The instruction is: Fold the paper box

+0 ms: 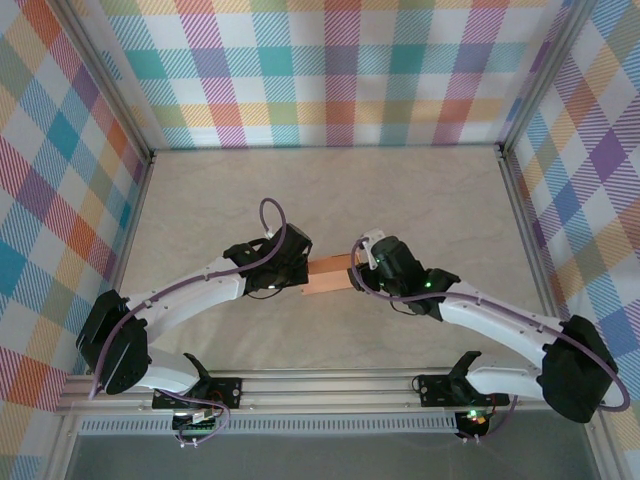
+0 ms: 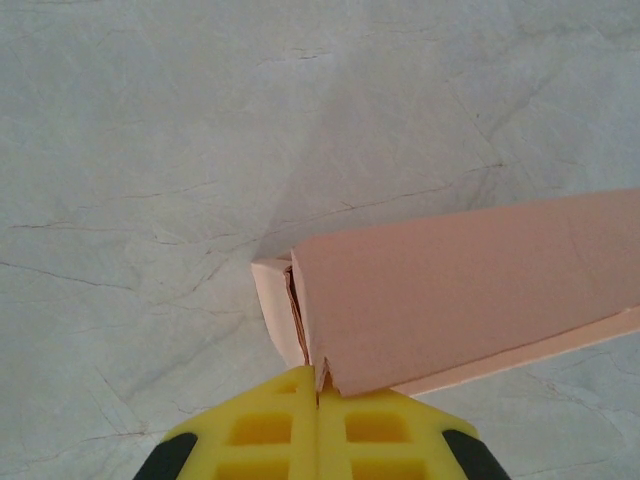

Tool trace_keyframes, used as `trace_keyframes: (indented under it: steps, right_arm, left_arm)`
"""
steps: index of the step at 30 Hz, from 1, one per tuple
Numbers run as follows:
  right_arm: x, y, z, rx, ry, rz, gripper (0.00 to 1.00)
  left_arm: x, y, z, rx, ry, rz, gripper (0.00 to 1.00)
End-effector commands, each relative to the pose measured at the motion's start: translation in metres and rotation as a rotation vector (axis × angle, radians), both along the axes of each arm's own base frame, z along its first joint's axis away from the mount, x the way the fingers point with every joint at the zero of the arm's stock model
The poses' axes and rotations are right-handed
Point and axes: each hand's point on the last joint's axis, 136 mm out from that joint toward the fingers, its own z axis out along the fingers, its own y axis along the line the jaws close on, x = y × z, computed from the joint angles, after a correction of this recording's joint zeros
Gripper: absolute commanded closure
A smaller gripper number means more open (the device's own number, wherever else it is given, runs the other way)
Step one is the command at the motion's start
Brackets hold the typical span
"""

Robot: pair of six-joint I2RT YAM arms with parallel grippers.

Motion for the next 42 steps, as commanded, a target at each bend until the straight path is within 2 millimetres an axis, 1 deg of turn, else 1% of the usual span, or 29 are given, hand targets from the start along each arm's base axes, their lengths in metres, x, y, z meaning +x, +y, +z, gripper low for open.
trace_keyframes:
  steps: [1, 4, 6, 7, 8, 9, 10, 12, 13, 14, 17, 21, 22, 26, 29, 33, 38, 42]
  right_arm:
    - [-0.002, 0.0, 0.02, 0.065, -0.031, -0.012, 0.34]
    - [0.005, -0.005, 0.033, 0.118, -0.02, -0.093, 0.22]
    - [0.011, -0.01, 0.036, 0.16, 0.052, -0.181, 0.17]
    - [0.014, -0.014, 0.036, 0.185, 0.104, -0.239, 0.17]
    - [0.018, -0.015, 0.038, 0.231, 0.159, -0.281, 0.17]
    - [0.02, -0.014, 0.035, 0.268, 0.218, -0.311, 0.17]
    - [0.022, -0.013, 0.032, 0.314, 0.286, -0.343, 0.18]
    - [0.027, -0.009, 0.028, 0.382, 0.393, -0.392, 0.25]
    - [0.029, -0.008, 0.025, 0.396, 0.431, -0.412, 0.29]
    - [0.032, -0.007, 0.022, 0.4, 0.453, -0.426, 0.35]
    - [0.033, -0.003, 0.015, 0.397, 0.502, -0.431, 0.43]
    - [0.029, 0.005, 0.005, 0.394, 0.574, -0.396, 0.49]
    - [0.027, 0.005, 0.003, 0.384, 0.591, -0.394, 0.53]
    - [0.023, 0.004, -0.004, 0.36, 0.618, -0.399, 0.67]
    - [0.021, 0.001, -0.008, 0.345, 0.622, -0.406, 0.74]
    - [0.018, 0.002, -0.012, 0.346, 0.644, -0.404, 0.77]
    - [0.018, 0.015, -0.006, 0.394, 0.675, -0.365, 0.72]
    - [0.018, 0.015, -0.013, 0.377, 0.695, -0.368, 0.71]
  left_arm:
    - [-0.013, 0.012, -0.02, 0.081, 0.054, -0.017, 1.0]
    - [-0.013, 0.01, -0.019, 0.08, 0.049, -0.026, 1.0]
    - [-0.013, 0.009, -0.019, 0.082, 0.049, -0.035, 1.0]
    - [-0.013, 0.008, -0.019, 0.083, 0.048, -0.037, 1.0]
    - [-0.013, 0.008, -0.018, 0.083, 0.046, -0.039, 1.0]
    - [-0.013, 0.007, -0.018, 0.084, 0.046, -0.043, 1.0]
    - [-0.012, 0.007, -0.018, 0.085, 0.045, -0.045, 1.0]
    - [-0.012, 0.005, -0.019, 0.085, 0.048, -0.051, 1.0]
    - [-0.012, 0.004, -0.019, 0.085, 0.048, -0.056, 1.0]
    - [-0.012, 0.003, -0.019, 0.085, 0.048, -0.058, 1.0]
    - [-0.013, 0.001, -0.018, 0.085, 0.045, -0.067, 1.0]
    - [-0.014, 0.001, -0.02, 0.093, 0.048, -0.069, 1.0]
    - [-0.014, 0.001, -0.02, 0.093, 0.047, -0.07, 1.0]
    - [-0.014, 0.001, -0.02, 0.094, 0.046, -0.071, 1.0]
    - [-0.014, 0.001, -0.02, 0.095, 0.047, -0.073, 1.0]
    - [-0.015, 0.001, -0.021, 0.095, 0.05, -0.072, 1.0]
    - [-0.014, 0.0, -0.021, 0.092, 0.046, -0.076, 1.0]
    - [-0.015, 0.0, -0.021, 0.09, 0.049, -0.08, 1.0]
